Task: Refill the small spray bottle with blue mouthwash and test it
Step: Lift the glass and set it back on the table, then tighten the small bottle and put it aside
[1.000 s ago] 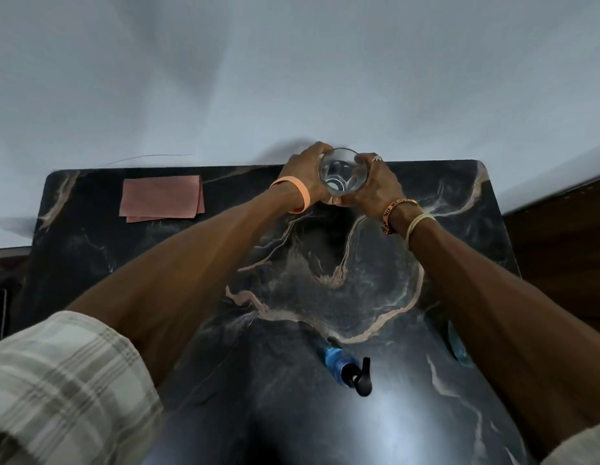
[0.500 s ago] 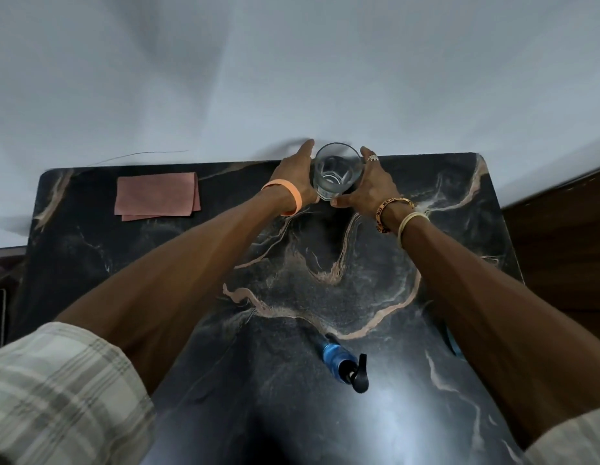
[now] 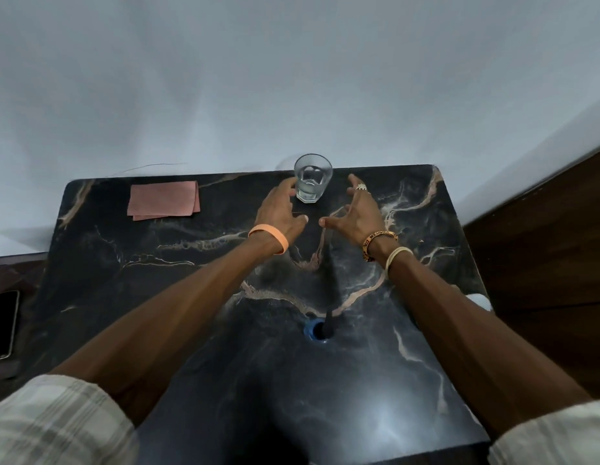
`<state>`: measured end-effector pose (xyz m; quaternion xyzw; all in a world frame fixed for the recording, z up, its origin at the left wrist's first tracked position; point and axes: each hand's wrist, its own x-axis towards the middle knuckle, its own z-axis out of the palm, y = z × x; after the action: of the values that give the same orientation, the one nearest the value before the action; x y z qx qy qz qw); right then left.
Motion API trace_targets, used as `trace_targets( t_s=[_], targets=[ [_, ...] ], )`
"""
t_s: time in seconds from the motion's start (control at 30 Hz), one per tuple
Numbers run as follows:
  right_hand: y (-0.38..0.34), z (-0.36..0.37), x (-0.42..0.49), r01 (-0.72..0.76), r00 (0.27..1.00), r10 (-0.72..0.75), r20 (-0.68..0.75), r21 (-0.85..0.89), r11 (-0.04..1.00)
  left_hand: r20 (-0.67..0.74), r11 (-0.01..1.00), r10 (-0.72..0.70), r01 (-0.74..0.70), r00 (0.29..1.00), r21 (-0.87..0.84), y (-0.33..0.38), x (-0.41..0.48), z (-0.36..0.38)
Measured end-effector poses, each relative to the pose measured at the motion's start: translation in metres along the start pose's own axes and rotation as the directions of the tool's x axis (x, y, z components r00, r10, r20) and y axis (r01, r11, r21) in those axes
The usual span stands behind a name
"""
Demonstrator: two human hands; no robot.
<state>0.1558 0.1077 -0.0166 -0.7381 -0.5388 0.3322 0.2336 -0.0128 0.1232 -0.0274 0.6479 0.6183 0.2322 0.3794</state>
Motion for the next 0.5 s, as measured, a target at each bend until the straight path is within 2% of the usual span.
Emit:
trace_targets(
  t_s=[0.23,0.5],
  targets=[
    [-0.007,-0.035,-0.062,0.149,0.988,-0.15,-0.032,-0.017,0.989,-0.044,0.992,0.128,-0.129,0.991,-0.013,0.052,-0.063,-0.008],
    [-0.01,-0.068,-0.123,0.305,0.949,-0.309,-0.056,-0.08,0.949,-0.085,0.98,0.189,-0.193,0.978,-0.048,0.085,-0.114,-0.006]
  ],
)
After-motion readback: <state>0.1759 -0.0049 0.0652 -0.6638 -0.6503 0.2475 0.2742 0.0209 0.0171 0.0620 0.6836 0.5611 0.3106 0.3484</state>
